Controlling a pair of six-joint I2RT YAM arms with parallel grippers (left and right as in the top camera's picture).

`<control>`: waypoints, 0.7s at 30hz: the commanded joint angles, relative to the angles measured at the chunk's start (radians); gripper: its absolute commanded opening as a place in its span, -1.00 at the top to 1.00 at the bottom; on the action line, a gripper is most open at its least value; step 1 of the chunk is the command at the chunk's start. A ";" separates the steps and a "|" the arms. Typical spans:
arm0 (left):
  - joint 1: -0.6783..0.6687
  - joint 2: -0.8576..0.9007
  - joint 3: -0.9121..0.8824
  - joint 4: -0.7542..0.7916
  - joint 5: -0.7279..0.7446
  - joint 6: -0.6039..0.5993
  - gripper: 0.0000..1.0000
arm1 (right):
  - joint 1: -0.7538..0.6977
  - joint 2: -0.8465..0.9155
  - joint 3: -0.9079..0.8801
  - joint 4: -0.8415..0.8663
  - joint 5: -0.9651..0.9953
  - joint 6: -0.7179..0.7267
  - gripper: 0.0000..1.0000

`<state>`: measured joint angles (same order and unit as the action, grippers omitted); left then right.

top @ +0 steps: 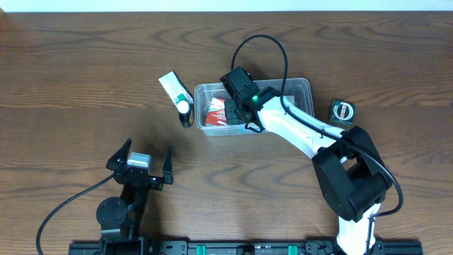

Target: Pack container

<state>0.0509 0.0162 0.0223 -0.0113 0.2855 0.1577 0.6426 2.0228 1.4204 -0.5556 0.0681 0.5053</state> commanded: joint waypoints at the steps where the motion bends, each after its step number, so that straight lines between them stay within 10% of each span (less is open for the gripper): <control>1: 0.005 0.002 -0.018 -0.033 0.013 0.006 -0.96 | -0.012 0.027 0.005 0.007 0.006 0.023 0.98; 21: 0.005 0.002 -0.018 -0.033 0.013 0.006 -0.96 | -0.050 0.111 0.057 0.025 -0.090 0.069 0.98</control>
<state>0.0509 0.0170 0.0223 -0.0116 0.2855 0.1577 0.6197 2.0995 1.4517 -0.5011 -0.0051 0.5522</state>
